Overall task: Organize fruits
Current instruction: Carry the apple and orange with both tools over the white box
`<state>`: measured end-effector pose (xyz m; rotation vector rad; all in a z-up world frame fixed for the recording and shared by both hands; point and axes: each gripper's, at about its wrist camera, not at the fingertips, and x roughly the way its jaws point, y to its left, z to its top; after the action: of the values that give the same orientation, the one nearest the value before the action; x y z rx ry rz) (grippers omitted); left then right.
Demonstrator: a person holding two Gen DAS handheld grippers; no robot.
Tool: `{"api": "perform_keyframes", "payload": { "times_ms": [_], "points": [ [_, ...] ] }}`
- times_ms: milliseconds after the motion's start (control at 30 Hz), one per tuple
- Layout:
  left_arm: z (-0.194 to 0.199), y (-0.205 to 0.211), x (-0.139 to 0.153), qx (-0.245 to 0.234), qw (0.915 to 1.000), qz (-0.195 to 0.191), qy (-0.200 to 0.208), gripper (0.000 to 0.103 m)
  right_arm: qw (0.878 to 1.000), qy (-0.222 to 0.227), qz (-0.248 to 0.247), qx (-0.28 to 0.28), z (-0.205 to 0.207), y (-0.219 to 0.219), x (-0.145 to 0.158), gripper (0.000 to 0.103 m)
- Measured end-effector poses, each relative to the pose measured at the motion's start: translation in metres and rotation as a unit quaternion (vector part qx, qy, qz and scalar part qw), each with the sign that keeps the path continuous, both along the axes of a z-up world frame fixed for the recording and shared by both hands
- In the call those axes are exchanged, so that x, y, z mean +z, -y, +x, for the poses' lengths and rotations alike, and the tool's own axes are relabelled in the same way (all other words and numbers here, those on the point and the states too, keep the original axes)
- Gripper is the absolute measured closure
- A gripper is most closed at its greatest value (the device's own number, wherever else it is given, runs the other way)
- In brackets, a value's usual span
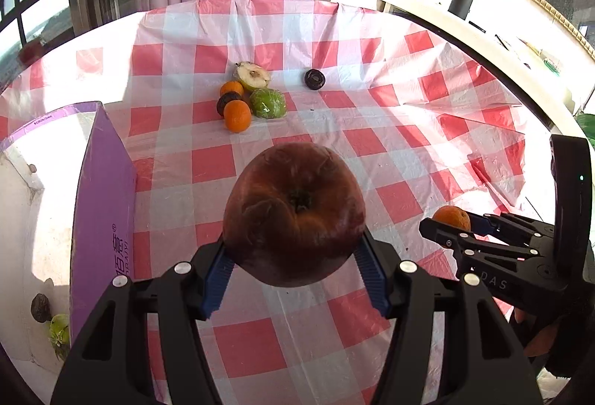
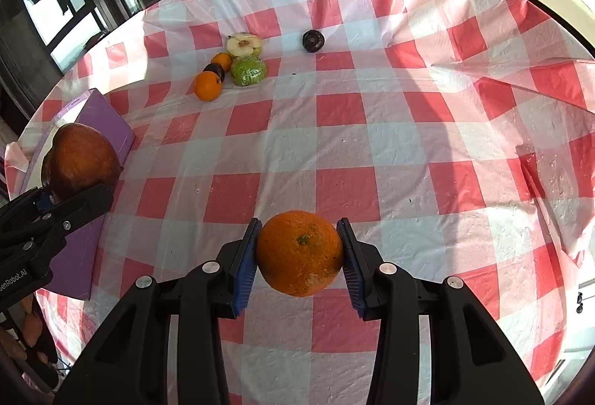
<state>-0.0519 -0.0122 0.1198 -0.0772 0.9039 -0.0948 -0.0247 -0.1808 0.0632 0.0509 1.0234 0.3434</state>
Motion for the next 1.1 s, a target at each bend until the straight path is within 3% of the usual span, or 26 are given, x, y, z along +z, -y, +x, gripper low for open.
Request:
{"api": "perform_keyframes", "payload": {
  "times_ms": [267,567,767,867,967,1100],
  "points": [
    [-0.018,-0.067,0.052,0.027,0.9968,-0.037,0.066,0.043,0.999,0.024,0.001,0.040,-0.031,-0.070,0.029,0.062],
    [-0.037,-0.179,0.067,0.097,0.9903,-0.044,0.089,0.043,0.994,0.055,0.029,0.086,-0.056,-0.155,0.067,0.062],
    [-0.042,-0.236,0.052,0.098,0.9927,-0.012,0.070,0.043,0.988,0.072,0.039,0.132,-0.064,-0.222,0.084,0.061],
    [-0.037,-0.253,0.040,0.082,0.9954,0.010,0.049,0.043,0.983,0.069,0.019,0.169,-0.063,-0.265,0.084,0.061],
    [-0.027,-0.266,0.025,0.068,0.9971,0.028,0.018,0.042,0.976,0.039,-0.026,0.214,-0.057,-0.310,0.072,0.061],
    [-0.009,-0.280,0.000,0.061,0.9957,0.050,-0.050,0.042,0.957,0.000,-0.112,0.269,-0.054,-0.355,0.049,0.061]
  ]
}}
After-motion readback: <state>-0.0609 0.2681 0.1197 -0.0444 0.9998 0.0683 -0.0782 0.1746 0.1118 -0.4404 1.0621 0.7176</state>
